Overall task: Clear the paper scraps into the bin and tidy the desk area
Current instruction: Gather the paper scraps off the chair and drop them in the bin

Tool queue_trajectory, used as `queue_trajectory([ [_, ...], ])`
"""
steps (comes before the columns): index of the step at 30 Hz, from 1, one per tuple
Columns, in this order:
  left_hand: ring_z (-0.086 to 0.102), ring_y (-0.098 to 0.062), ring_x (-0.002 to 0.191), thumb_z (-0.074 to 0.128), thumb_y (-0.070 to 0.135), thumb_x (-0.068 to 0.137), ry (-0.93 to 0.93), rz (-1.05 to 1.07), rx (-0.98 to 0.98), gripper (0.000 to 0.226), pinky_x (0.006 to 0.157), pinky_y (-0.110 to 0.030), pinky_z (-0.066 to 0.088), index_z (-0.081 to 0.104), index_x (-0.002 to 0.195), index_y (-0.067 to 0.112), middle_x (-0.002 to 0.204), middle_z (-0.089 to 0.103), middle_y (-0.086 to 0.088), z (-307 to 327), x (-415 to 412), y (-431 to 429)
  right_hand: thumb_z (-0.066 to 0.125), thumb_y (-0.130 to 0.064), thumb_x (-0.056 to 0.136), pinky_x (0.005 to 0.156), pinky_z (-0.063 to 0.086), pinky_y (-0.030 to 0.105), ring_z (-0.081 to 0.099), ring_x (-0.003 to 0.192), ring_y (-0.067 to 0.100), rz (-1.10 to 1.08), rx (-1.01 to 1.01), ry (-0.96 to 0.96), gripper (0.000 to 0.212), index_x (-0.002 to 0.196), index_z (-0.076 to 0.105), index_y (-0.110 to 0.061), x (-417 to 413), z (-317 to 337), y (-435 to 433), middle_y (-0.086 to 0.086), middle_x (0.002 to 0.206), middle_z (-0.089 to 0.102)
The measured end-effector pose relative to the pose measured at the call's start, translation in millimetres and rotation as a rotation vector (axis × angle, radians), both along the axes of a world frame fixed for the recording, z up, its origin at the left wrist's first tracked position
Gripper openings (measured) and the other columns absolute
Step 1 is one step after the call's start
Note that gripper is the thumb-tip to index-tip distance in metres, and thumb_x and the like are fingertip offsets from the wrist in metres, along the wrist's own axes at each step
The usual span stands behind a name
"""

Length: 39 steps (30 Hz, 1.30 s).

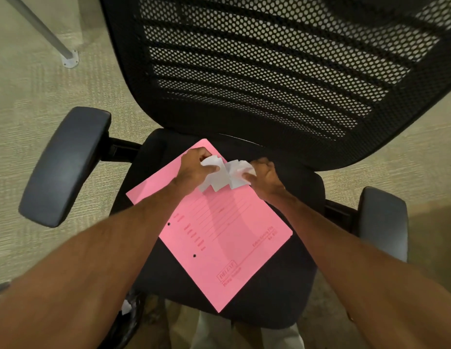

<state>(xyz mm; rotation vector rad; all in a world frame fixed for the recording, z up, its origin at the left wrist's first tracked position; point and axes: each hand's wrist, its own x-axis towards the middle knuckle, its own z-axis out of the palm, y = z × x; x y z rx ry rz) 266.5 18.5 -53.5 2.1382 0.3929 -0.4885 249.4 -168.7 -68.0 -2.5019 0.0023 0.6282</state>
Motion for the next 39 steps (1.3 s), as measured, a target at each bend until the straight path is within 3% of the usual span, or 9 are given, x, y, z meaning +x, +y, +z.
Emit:
queue_trajectory([
  [5,0.056,-0.015,0.079,0.075,0.019,0.081,-0.006,0.067,0.039,0.019,0.057,-0.017,0.039,0.060,0.092,0.014,0.090,0.062,-0.001,4.3,-27.1,6.0,0.060,-0.014,0.090,0.105,0.027,0.027,0.032,0.128,0.031,0.131,-0.026,0.042,0.041,0.129,0.051,-0.001,-1.9,-1.5,14.6,0.016,0.141,0.035],
  [11,0.060,-0.022,0.086,0.071,0.018,0.085,-0.003,0.190,0.014,0.030,0.067,-0.025,0.051,0.057,0.108,0.004,0.105,0.062,-0.009,6.4,-60.3,3.2,0.062,-0.015,0.089,0.106,0.038,0.037,0.041,0.123,0.031,0.181,-0.219,-0.002,0.045,0.132,0.049,-0.010,2.2,0.7,32.3,0.016,0.136,0.038],
  [15,0.057,-0.020,0.089,0.066,0.017,0.089,0.048,0.287,-0.005,0.028,0.071,-0.025,0.052,0.052,0.110,0.005,0.111,0.060,-0.011,9.3,-73.2,-2.4,0.059,-0.002,0.084,0.096,0.046,0.045,0.049,0.119,0.033,0.192,-0.280,-0.057,0.052,0.131,0.039,-0.012,-2.7,3.2,38.9,0.014,0.129,0.045],
  [21,0.062,-0.032,0.101,0.064,0.014,0.090,0.025,0.323,0.033,0.030,0.086,-0.040,0.056,0.052,0.114,0.001,0.116,0.062,-0.017,14.0,-82.2,-5.3,0.070,-0.004,0.080,0.100,0.046,0.044,0.031,0.134,0.029,0.374,-0.277,-0.043,0.070,0.138,0.034,-0.015,9.4,-2.0,36.0,0.009,0.147,0.030],
  [26,0.065,-0.034,0.098,0.063,0.014,0.090,0.052,0.384,0.042,0.027,0.081,-0.043,0.057,0.051,0.112,0.003,0.112,0.064,-0.016,11.8,-85.0,-12.4,0.068,-0.003,0.079,0.095,0.049,0.045,0.046,0.118,0.032,0.430,-0.325,-0.088,0.050,0.123,0.046,-0.012,16.9,-1.2,37.3,0.014,0.125,0.042],
  [30,0.064,-0.032,0.096,0.058,0.018,0.094,0.096,0.405,0.036,0.021,0.075,-0.038,0.054,0.048,0.107,0.006,0.110,0.063,-0.015,15.7,-83.8,-19.4,0.067,-0.003,0.082,0.095,0.050,0.046,0.045,0.118,0.032,0.443,-0.368,-0.103,0.038,0.117,0.054,-0.007,17.1,6.5,36.6,0.015,0.126,0.041],
  [33,0.059,-0.025,0.084,0.054,0.021,0.096,0.109,0.399,0.042,0.017,0.064,-0.033,0.047,0.041,0.101,0.011,0.103,0.060,-0.014,21.7,-82.8,-22.1,0.065,-0.008,0.085,0.093,0.050,0.043,0.044,0.119,0.030,0.486,-0.428,-0.169,0.035,0.118,0.053,-0.010,13.7,15.7,31.8,0.013,0.126,0.045],
  [39,0.062,-0.032,0.079,0.045,0.027,0.100,0.020,0.329,0.158,0.020,0.066,-0.040,0.050,0.037,0.104,0.009,0.093,0.062,-0.014,44.7,-99.8,-21.4,0.066,-0.015,0.084,0.083,0.049,0.039,0.060,0.106,0.029,0.609,-0.446,-0.275,0.040,0.119,0.046,-0.016,1.7,43.2,37.6,0.009,0.109,0.066],
])
